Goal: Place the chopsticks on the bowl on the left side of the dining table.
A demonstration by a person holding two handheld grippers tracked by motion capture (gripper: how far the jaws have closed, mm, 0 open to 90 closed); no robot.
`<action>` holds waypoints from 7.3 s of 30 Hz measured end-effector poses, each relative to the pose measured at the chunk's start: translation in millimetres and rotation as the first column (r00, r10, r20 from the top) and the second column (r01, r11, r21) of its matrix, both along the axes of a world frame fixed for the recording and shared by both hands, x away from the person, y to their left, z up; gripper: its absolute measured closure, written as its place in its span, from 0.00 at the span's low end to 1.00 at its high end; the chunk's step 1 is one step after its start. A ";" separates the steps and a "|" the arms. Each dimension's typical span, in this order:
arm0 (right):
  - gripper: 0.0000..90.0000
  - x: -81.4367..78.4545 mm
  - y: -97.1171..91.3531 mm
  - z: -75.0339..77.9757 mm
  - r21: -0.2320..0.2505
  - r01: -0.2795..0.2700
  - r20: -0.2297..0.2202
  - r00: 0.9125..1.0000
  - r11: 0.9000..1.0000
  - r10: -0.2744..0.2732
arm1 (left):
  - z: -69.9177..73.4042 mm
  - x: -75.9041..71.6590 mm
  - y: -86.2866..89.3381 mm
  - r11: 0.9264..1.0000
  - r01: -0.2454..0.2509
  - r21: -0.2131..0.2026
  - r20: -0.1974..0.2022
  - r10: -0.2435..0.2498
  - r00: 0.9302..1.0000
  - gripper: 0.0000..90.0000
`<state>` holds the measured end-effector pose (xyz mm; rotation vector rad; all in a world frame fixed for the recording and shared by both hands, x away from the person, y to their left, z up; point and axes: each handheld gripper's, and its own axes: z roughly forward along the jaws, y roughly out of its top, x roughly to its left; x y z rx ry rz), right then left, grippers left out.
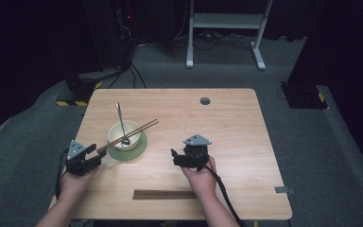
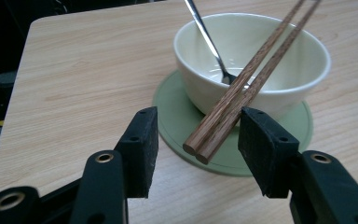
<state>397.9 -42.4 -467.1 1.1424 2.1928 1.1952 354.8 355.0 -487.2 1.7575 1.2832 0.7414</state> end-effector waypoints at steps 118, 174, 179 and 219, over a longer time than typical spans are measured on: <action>0.45 48.3 89.4 -18.1 -0.043 -0.041 0.089 0.995 0.998 0.045 | -12.0 38.7 23.0 0.992 -0.016 -0.128 0.048 0.023 0.999 0.63; 0.67 45.2 72.4 -23.6 -0.051 0.052 0.097 0.994 0.997 -0.047 | -11.4 35.4 27.7 0.995 -0.056 -0.087 0.052 0.061 0.997 0.88; 0.81 39.6 71.3 -23.7 -0.050 0.026 0.110 0.994 0.998 -0.020 | -11.5 35.1 27.9 0.995 -0.057 -0.088 0.051 0.062 0.997 0.87; 0.40 26.2 43.5 -14.9 0.018 0.030 0.094 0.995 0.999 -0.032 | -5.4 11.3 18.7 0.994 -0.032 -0.109 -0.014 0.030 0.999 0.53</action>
